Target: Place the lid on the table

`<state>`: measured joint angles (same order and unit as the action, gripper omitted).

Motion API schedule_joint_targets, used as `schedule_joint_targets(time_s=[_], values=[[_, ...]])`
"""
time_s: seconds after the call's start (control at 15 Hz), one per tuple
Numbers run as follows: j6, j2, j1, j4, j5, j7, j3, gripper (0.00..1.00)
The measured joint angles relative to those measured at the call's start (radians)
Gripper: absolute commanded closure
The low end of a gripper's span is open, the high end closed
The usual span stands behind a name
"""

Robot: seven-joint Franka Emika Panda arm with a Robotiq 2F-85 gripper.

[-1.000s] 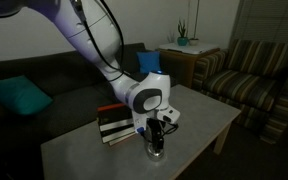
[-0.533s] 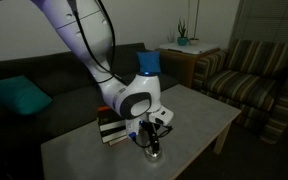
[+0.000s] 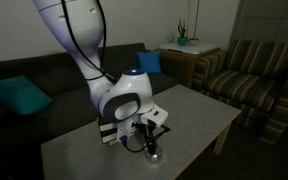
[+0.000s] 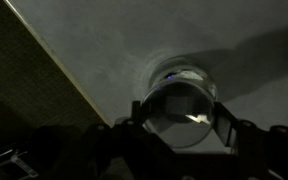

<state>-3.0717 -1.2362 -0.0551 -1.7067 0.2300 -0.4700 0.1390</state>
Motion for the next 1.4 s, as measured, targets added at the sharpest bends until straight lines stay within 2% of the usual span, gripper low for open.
schedule_joint_targets(time_s=[0.2,0.53,0.73,1.13,1.4], values=[[0.032,0.027,0.009,-0.035,-0.006,0.08,-0.021,0.55],[0.187,0.02,0.051,-0.009,-0.034,0.203,-0.083,0.55],[0.302,-0.029,0.053,0.083,-0.034,0.197,-0.08,0.55],[0.489,-0.238,0.074,0.398,-0.034,0.142,-0.056,0.55],[0.582,-0.238,0.099,0.439,-0.033,0.142,-0.063,0.55]])
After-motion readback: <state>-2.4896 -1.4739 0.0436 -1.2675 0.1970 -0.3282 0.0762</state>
